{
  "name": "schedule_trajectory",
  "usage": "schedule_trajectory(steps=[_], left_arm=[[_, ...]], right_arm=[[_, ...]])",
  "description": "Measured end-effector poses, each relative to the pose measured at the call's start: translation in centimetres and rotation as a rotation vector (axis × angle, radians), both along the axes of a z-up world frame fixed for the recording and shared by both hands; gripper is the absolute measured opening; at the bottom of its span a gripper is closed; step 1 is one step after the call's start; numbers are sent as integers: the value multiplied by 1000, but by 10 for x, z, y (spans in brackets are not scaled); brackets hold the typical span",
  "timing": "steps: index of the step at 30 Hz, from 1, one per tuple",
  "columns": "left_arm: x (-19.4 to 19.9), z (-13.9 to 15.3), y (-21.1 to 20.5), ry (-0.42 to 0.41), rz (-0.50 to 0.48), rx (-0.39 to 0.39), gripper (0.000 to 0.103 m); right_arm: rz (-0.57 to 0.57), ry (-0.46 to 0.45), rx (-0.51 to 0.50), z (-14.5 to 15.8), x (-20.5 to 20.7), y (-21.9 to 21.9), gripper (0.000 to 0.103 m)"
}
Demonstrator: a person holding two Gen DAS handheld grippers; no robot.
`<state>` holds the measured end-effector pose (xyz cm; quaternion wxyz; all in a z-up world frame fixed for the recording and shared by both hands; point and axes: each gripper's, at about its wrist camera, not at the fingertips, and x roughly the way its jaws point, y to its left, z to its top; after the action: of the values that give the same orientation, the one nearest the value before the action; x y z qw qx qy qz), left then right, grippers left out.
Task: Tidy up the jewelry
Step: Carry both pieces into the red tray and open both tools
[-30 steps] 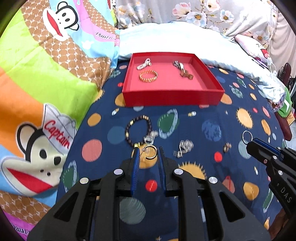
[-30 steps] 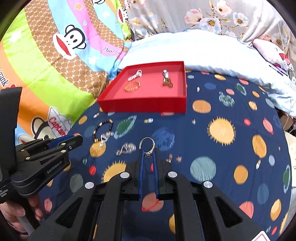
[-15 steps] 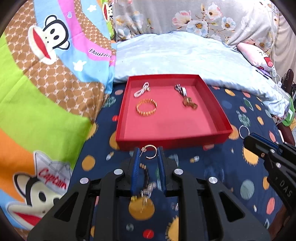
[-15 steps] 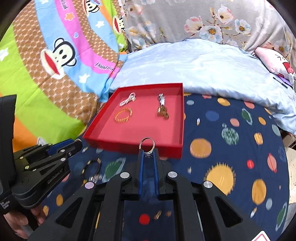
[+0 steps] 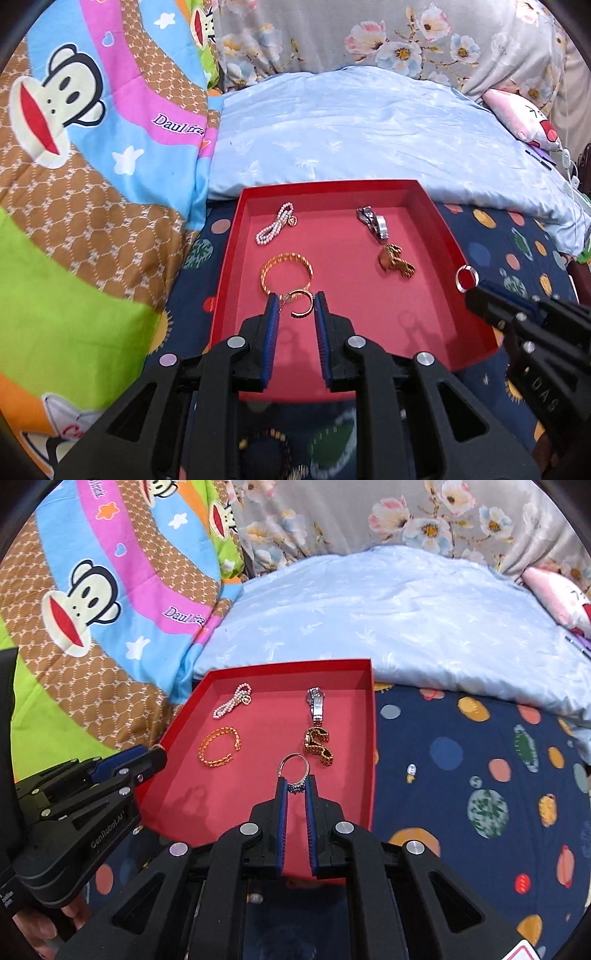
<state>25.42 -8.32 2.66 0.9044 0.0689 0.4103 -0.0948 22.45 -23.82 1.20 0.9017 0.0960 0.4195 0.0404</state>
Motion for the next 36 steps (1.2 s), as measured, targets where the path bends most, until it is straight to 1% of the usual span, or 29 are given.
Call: schedule_trajectory(steps=[3,8,13,19,21,22,23,24,25,27,30,32,36], left_arm=[[17,-9,-1,11,10,12,19],[37,-24,-2,36,24,25,19],[46,-34,-4,51,31,32,19],[56,-42,-4,69,41,32,20],[57,-43,-4,71,41,33,20],[57,-44,-4,71,43,38,21],[57,-44,-4,69,47,41,24],[57,-43,-4,68,52,42,32],[56,-42,-3,65,57,41,36],[52,-39,0,59,63,34,37],[44,-33,3,61,64,22,37],[33,-27,7,56,60,15,38],[6,-13,20,47,66,-14,42]], right_arm=[[5,25,6,-12,16,2,9],[18,51,-11,-27,35,9,9],[25,70,-28,-37,45,14,9],[11,81,-16,-42,51,8,9],[6,77,-14,-41,50,7,14],[5,74,-16,-40,50,7,23],[0,65,-20,-38,48,7,32],[-4,59,-24,-36,47,8,34],[-5,53,-28,-34,45,9,35],[-7,39,-35,-27,39,10,37],[-8,22,-34,-16,25,11,42],[-11,5,-39,-7,10,10,46],[-34,-10,-39,5,-24,2,49]])
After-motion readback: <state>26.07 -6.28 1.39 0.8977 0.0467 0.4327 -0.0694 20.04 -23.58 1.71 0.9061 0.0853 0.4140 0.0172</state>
